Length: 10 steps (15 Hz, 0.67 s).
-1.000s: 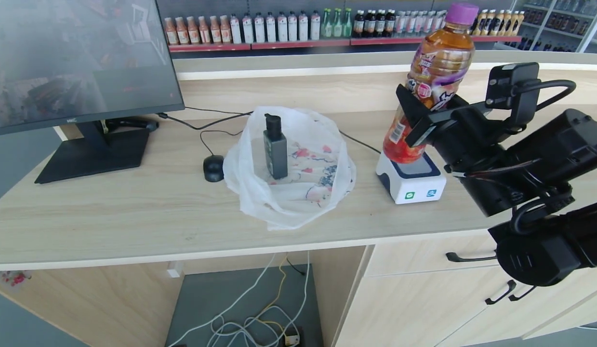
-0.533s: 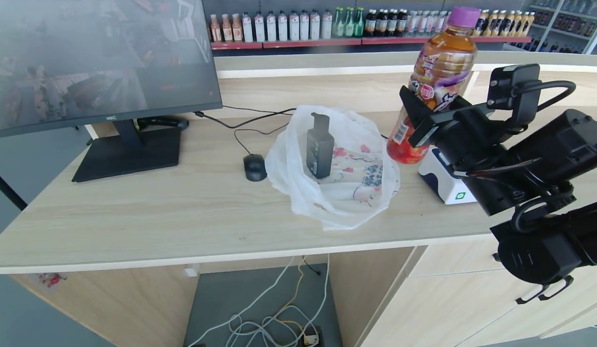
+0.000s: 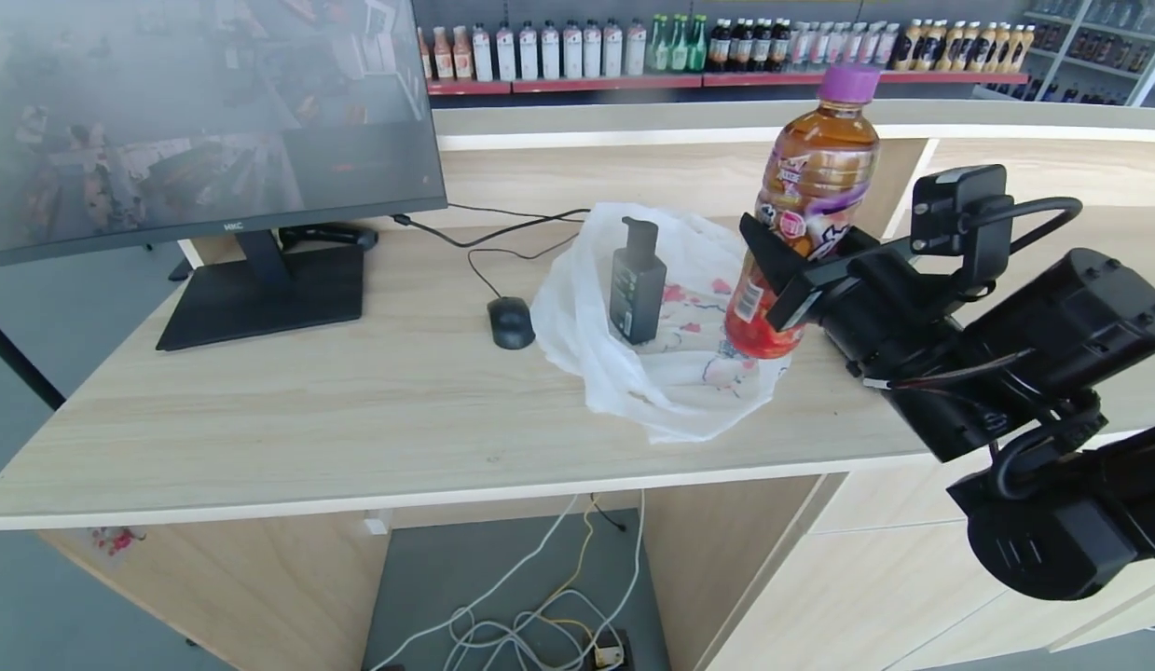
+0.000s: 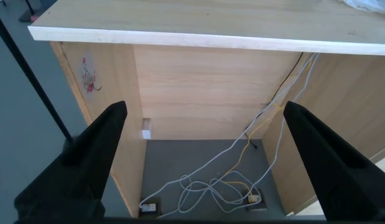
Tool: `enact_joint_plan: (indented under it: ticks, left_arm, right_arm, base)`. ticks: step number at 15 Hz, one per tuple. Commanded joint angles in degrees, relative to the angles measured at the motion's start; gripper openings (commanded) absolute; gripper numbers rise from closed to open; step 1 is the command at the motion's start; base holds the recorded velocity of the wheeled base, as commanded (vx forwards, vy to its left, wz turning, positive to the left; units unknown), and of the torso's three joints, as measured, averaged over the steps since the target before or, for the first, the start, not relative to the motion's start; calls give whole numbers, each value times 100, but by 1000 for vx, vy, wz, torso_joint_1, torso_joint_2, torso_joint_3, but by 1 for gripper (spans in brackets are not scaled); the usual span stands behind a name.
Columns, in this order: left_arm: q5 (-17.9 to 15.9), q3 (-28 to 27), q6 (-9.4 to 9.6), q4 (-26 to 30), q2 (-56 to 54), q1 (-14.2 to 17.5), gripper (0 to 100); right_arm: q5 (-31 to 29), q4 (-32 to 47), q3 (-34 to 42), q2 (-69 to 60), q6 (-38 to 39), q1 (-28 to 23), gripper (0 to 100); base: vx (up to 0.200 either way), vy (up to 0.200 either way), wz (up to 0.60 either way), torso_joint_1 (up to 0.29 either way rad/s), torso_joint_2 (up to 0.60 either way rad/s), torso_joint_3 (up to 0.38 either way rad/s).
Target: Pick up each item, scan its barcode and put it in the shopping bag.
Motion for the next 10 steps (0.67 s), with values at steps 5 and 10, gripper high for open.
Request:
enact_joint_plan:
  ticks: [5, 10]
  left_arm:
    - [-6, 0, -1, -1, -2, 4, 100]
    - [-6, 0, -1, -1, -2, 4, 100]
  right_arm:
    - [1, -8, -126, 378, -12, -8, 0]
    - [10, 229, -865, 817, 5, -96, 0]
  base:
    - [0, 0, 0, 0, 0, 0]
    - [0, 0, 0, 0, 0, 0]
